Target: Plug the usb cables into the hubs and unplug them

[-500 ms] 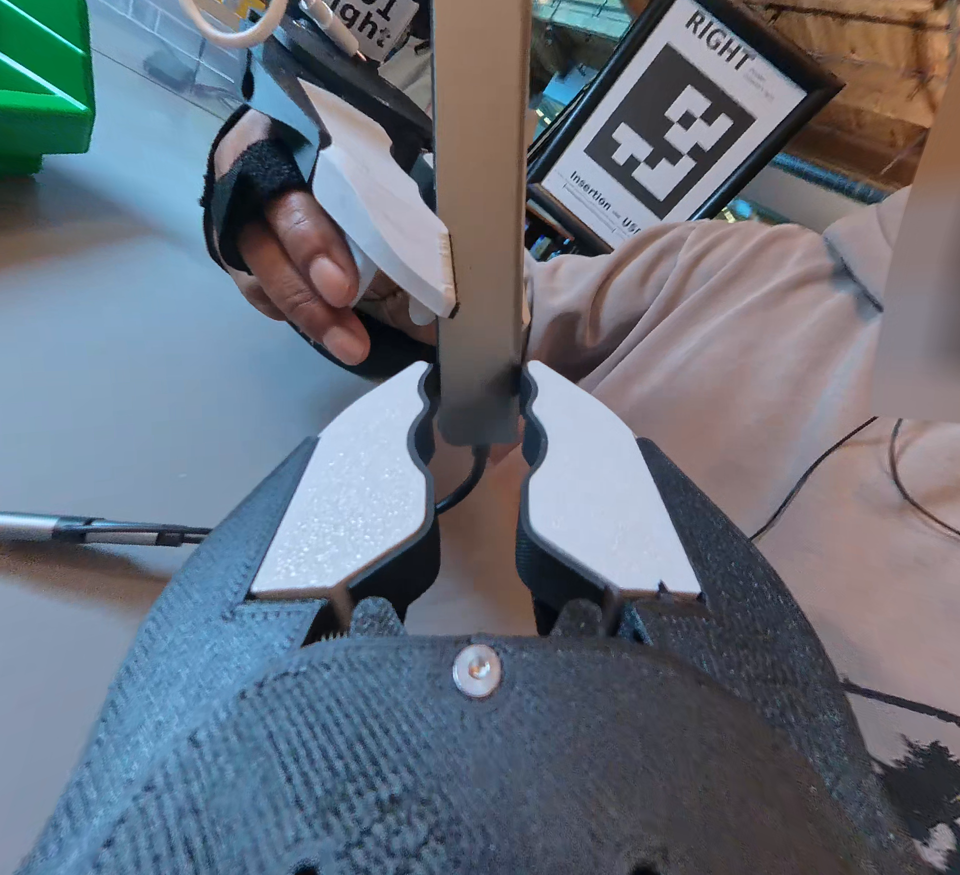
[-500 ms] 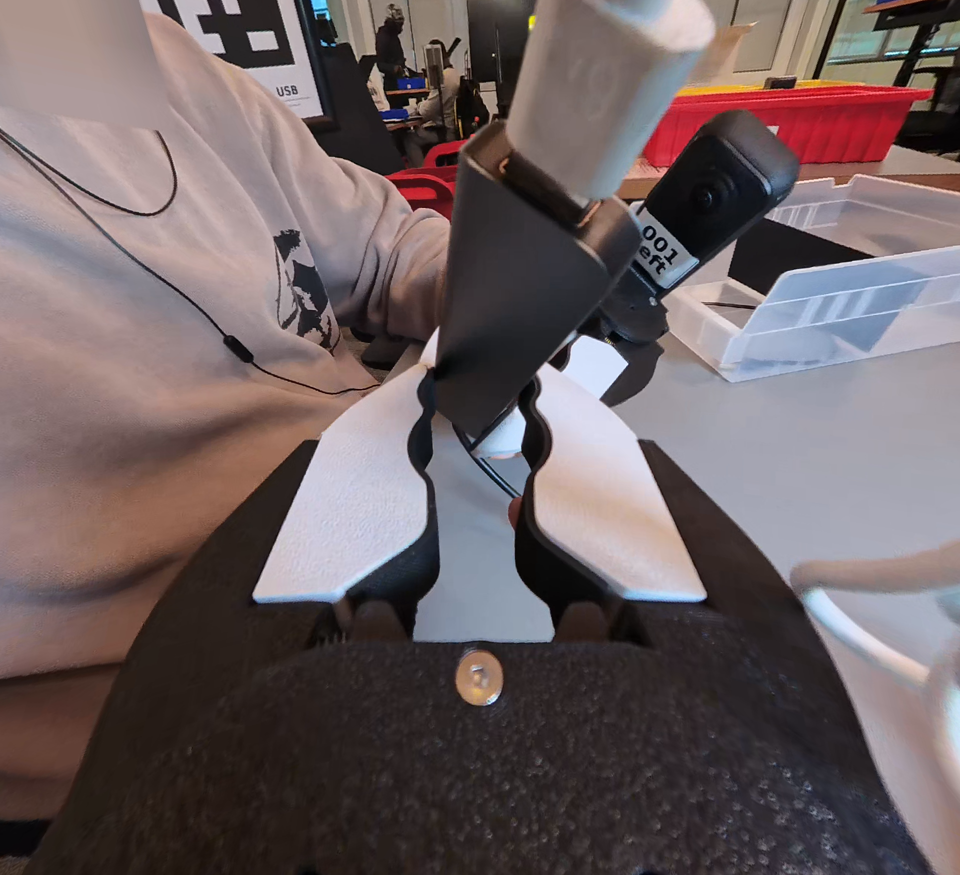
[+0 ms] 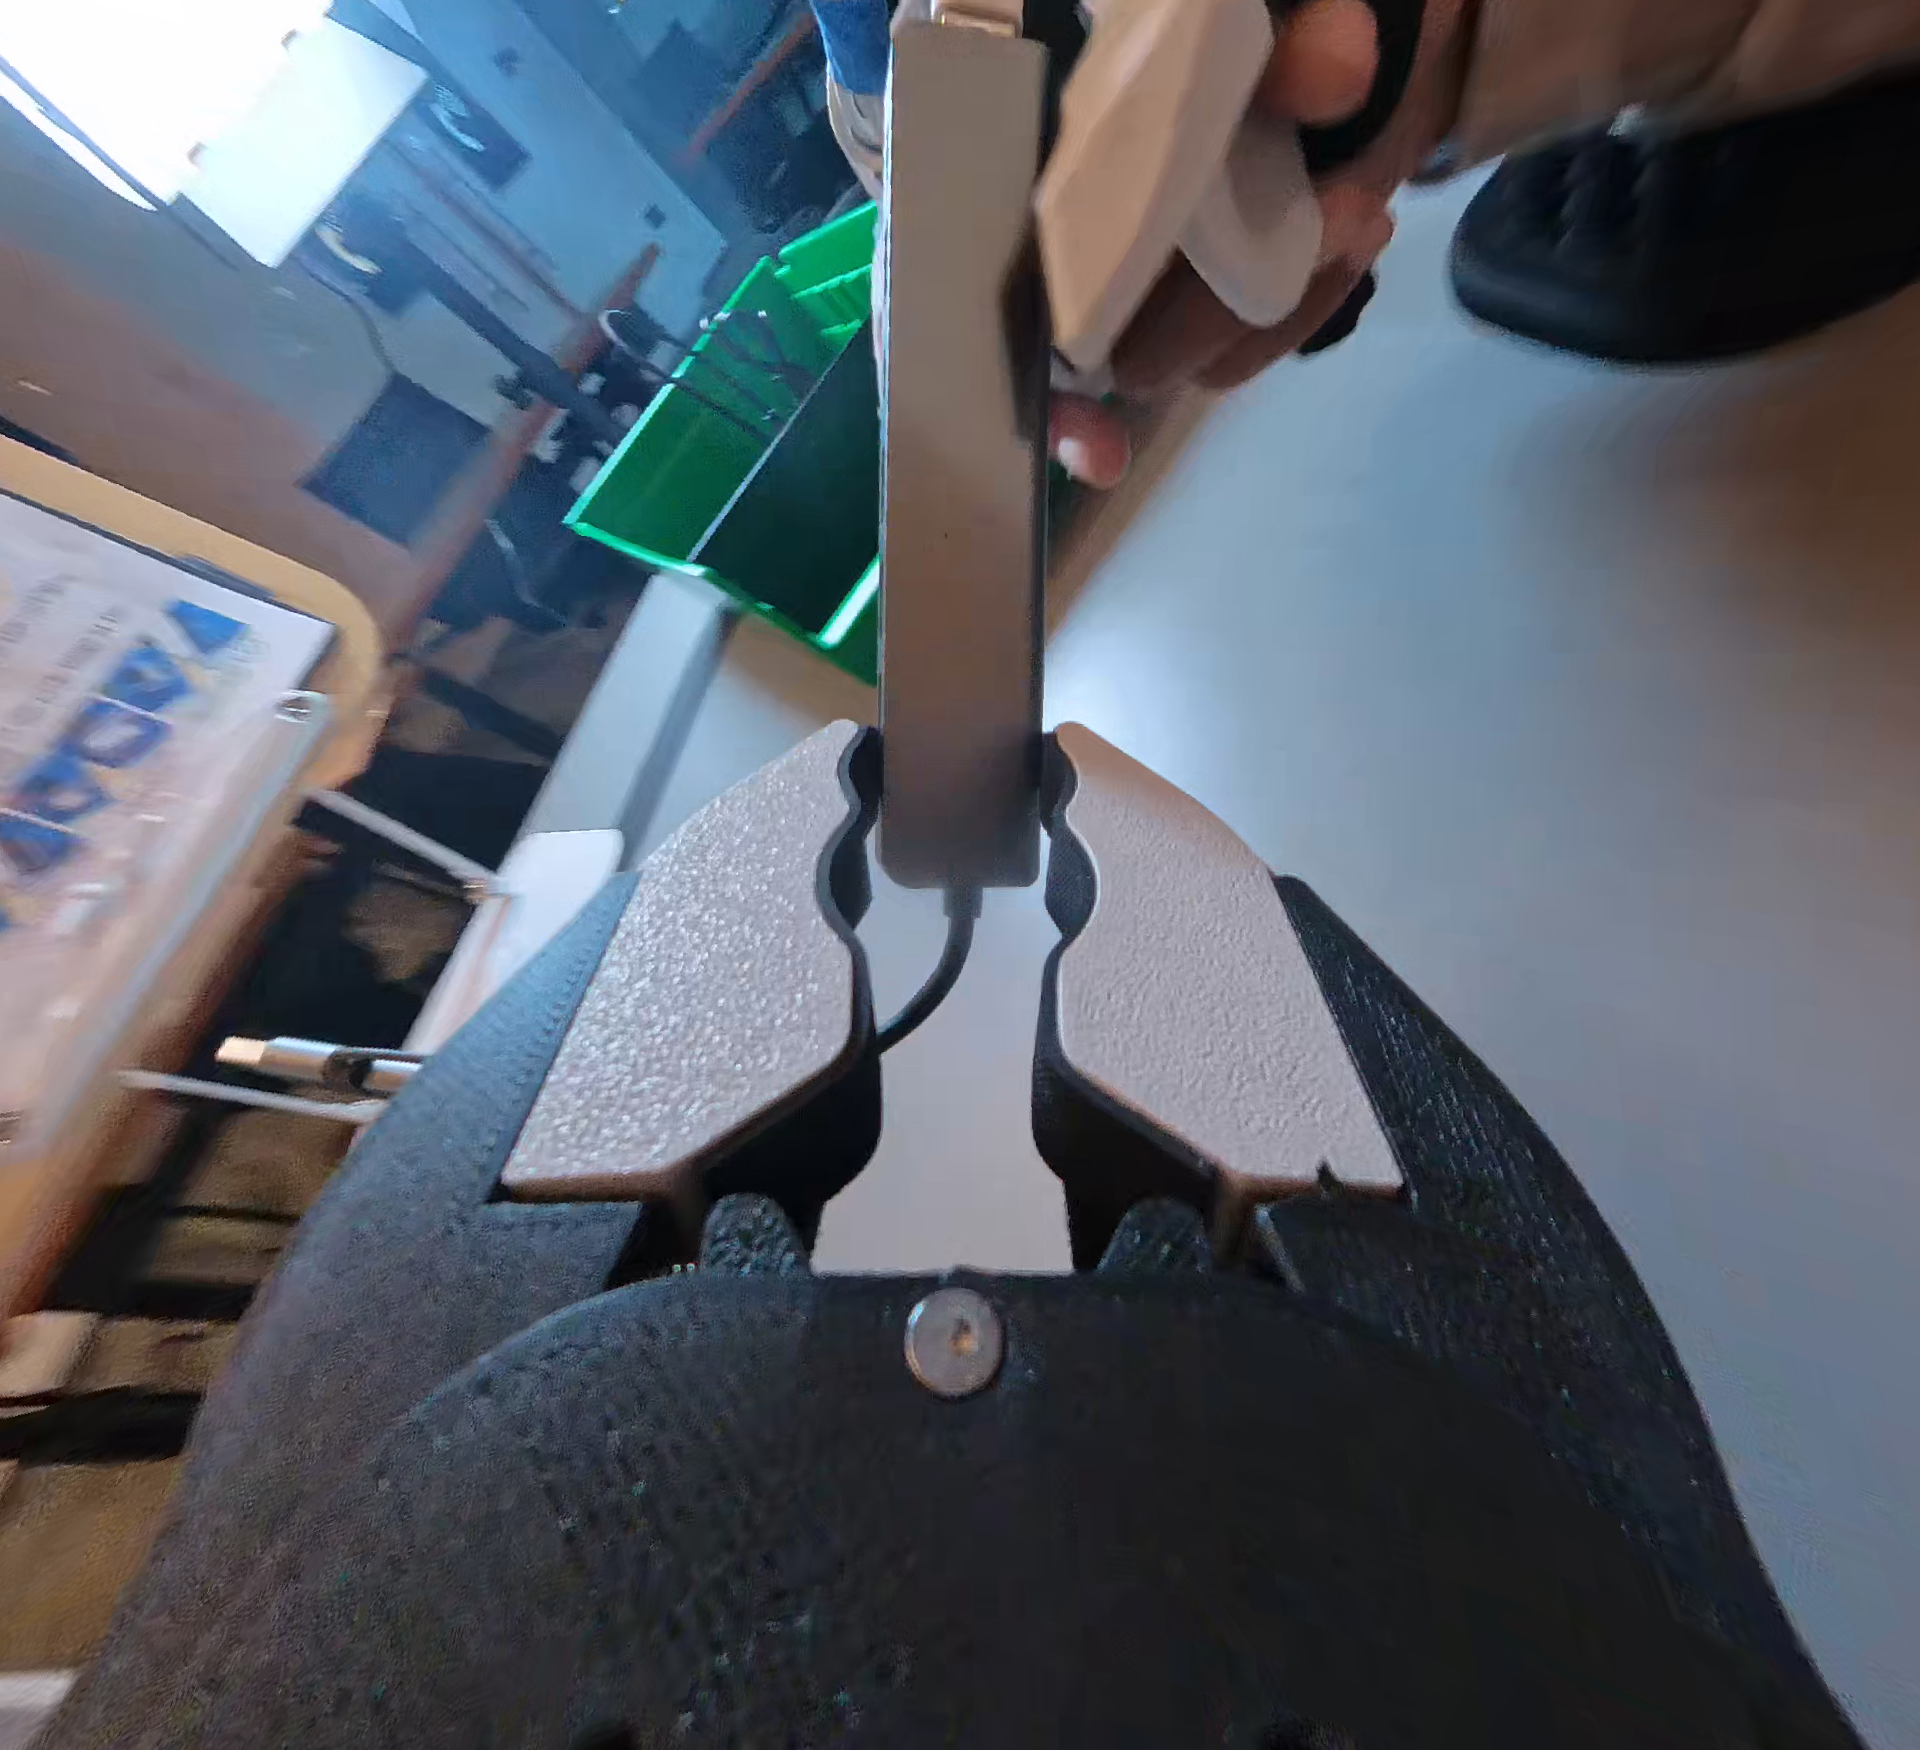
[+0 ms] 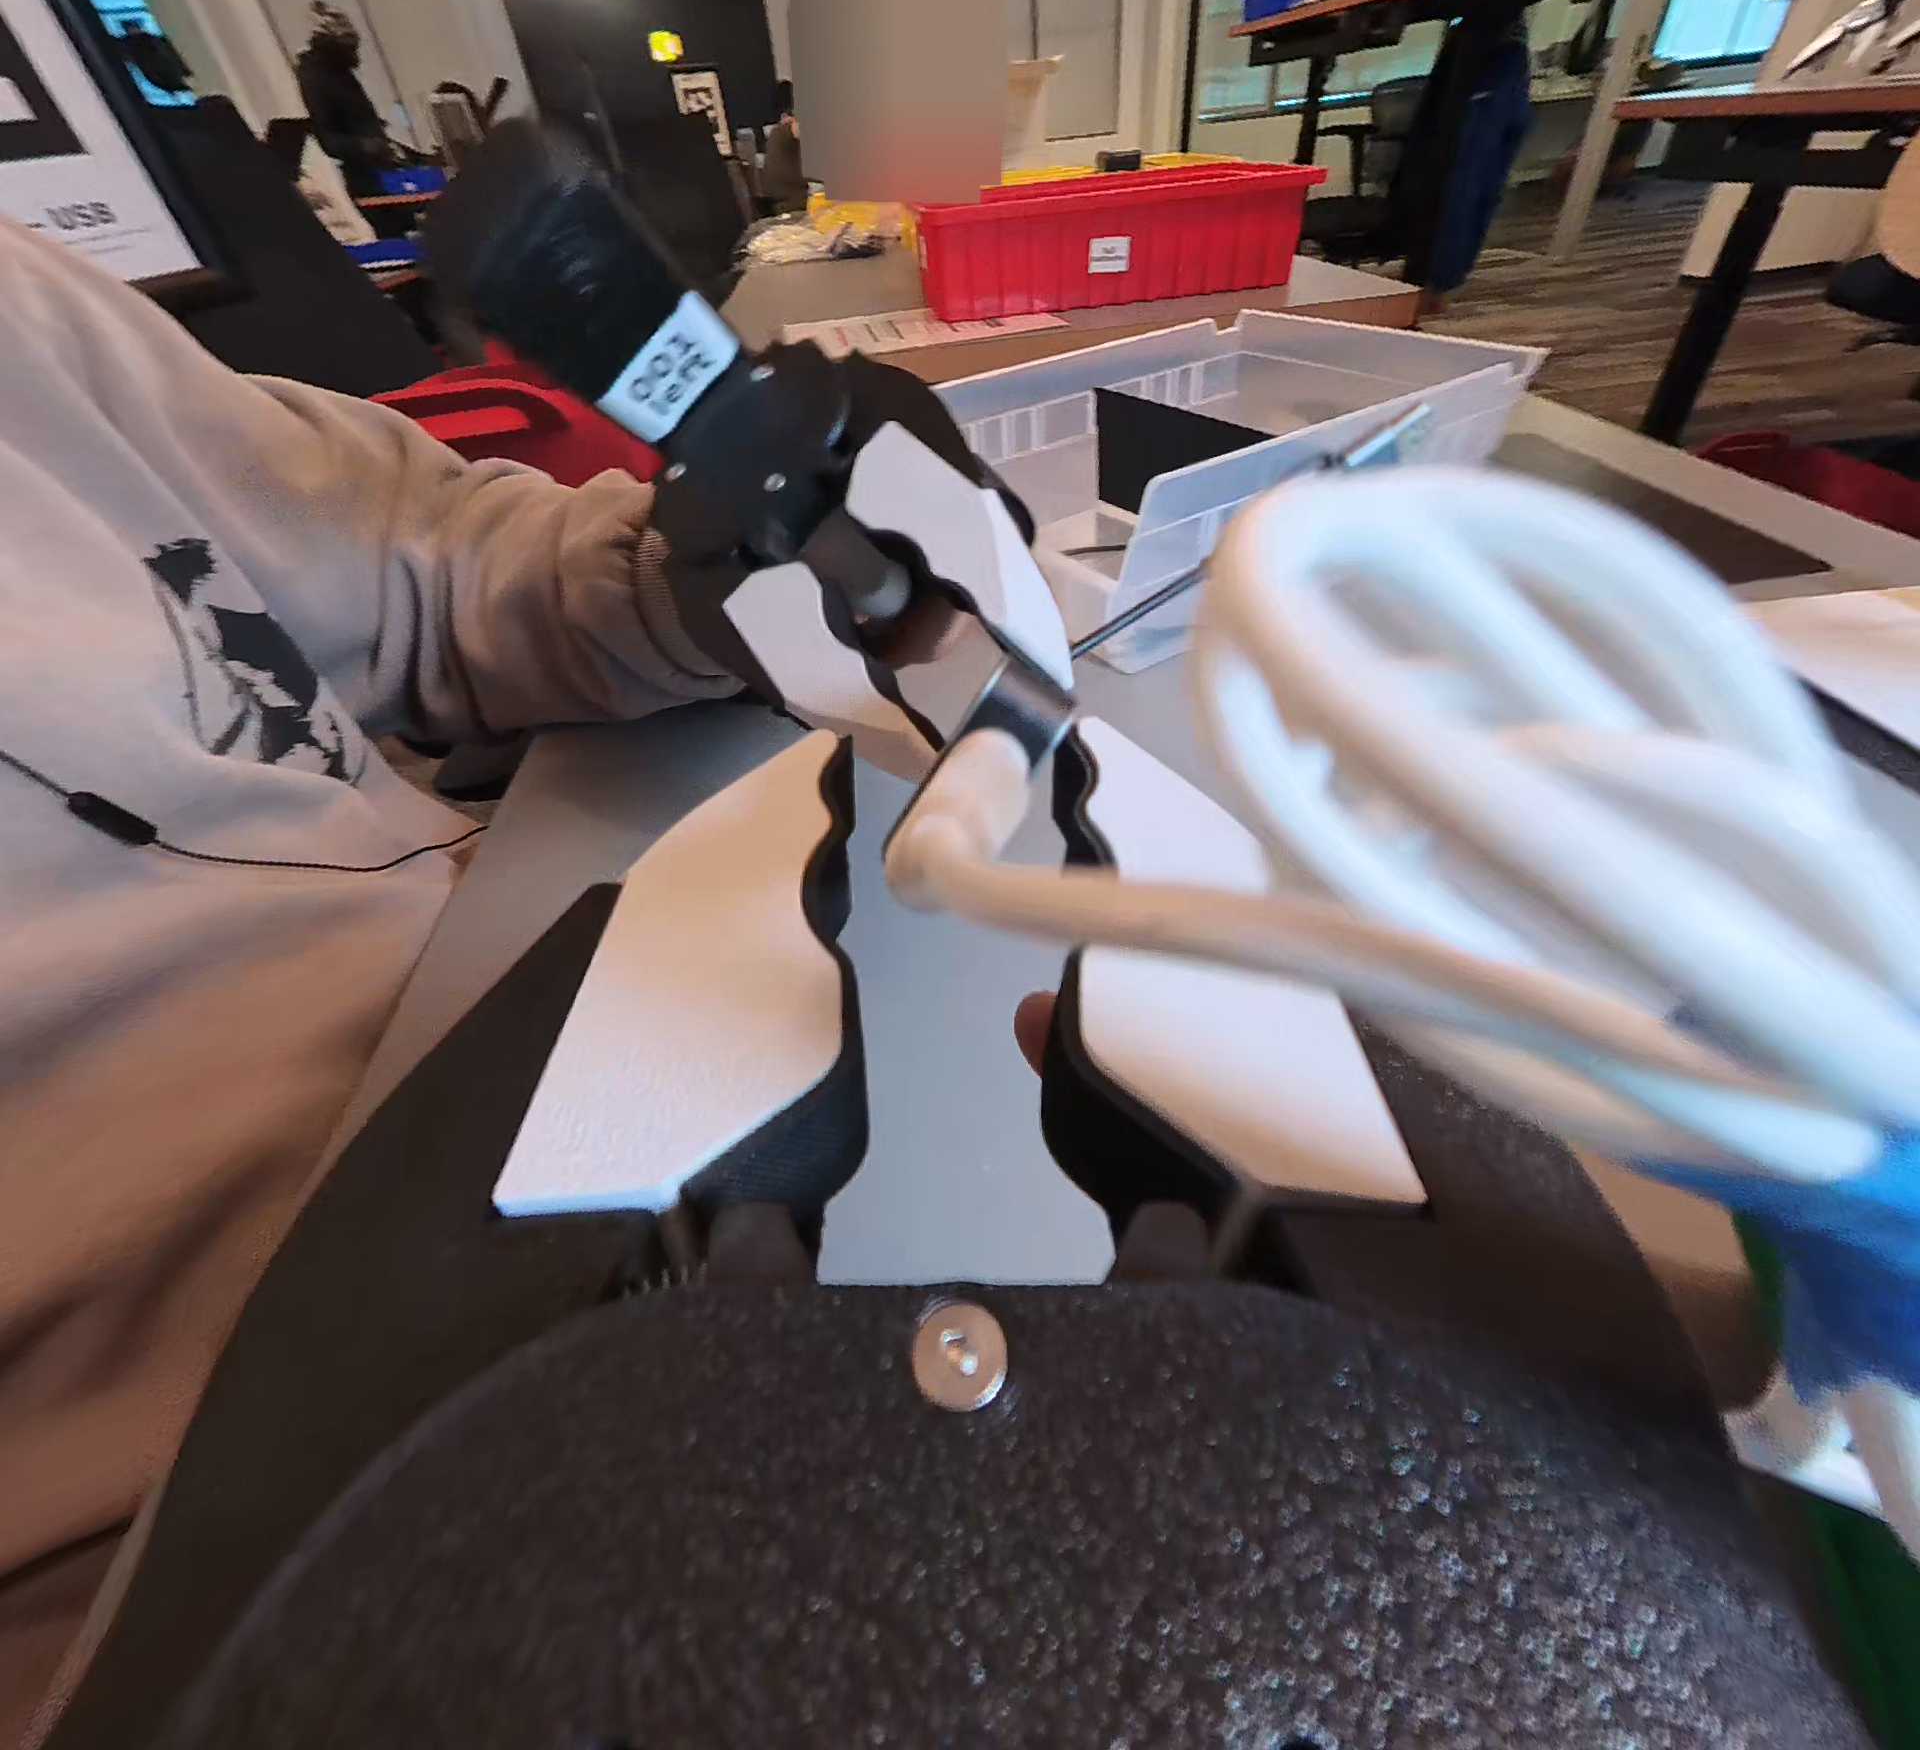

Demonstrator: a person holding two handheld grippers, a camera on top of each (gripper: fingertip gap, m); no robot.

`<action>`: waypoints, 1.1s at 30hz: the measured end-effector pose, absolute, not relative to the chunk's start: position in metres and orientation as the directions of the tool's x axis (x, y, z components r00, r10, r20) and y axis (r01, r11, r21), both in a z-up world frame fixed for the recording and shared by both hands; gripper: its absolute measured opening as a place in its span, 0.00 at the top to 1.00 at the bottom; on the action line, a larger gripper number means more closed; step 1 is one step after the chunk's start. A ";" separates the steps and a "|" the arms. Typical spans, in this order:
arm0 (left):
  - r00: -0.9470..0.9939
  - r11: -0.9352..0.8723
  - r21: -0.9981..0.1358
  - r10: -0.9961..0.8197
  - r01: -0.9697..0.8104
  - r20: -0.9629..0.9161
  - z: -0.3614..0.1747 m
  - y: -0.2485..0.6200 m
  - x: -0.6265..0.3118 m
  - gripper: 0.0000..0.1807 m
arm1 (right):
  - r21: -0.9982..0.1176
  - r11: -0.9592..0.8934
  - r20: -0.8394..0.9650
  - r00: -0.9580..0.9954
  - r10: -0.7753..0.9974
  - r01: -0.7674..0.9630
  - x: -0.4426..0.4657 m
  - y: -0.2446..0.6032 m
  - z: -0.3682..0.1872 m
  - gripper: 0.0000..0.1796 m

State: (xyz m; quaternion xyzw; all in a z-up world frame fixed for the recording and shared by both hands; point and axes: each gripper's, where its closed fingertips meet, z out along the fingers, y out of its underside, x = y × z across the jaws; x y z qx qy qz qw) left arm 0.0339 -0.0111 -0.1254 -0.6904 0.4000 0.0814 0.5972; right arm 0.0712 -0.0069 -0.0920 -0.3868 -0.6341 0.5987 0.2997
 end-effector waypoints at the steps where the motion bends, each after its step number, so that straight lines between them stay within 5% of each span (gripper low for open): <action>1: 0.632 0.044 -0.710 -0.418 -0.703 -0.652 -0.127 -0.009 0.030 0.83 | -0.992 -0.012 -0.073 -0.494 0.866 0.125 0.069 -0.003 -0.092 0.83; 8: 0.594 0.045 -0.655 -0.378 -0.754 -0.710 -0.133 -0.004 0.018 0.84 | -0.975 0.220 0.190 -0.353 0.916 0.046 0.060 0.001 -0.098 0.95; 16: 0.552 0.072 -0.608 -0.343 -0.791 -0.760 -0.131 -0.002 0.011 0.80 | -0.630 0.776 0.771 -0.145 0.620 -0.032 0.057 -0.023 -0.100 0.93; 23: 0.545 0.083 -0.579 -0.250 -0.811 -0.800 -0.118 0.000 0.003 0.89 | -0.416 0.909 0.909 -0.008 0.416 0.004 0.048 -0.033 -0.103 0.94; 33: 0.555 0.071 -0.596 -0.292 -0.800 -0.779 -0.128 0.000 0.009 0.89 | -0.345 0.934 0.938 -0.006 0.347 0.092 0.040 -0.030 -0.115 0.93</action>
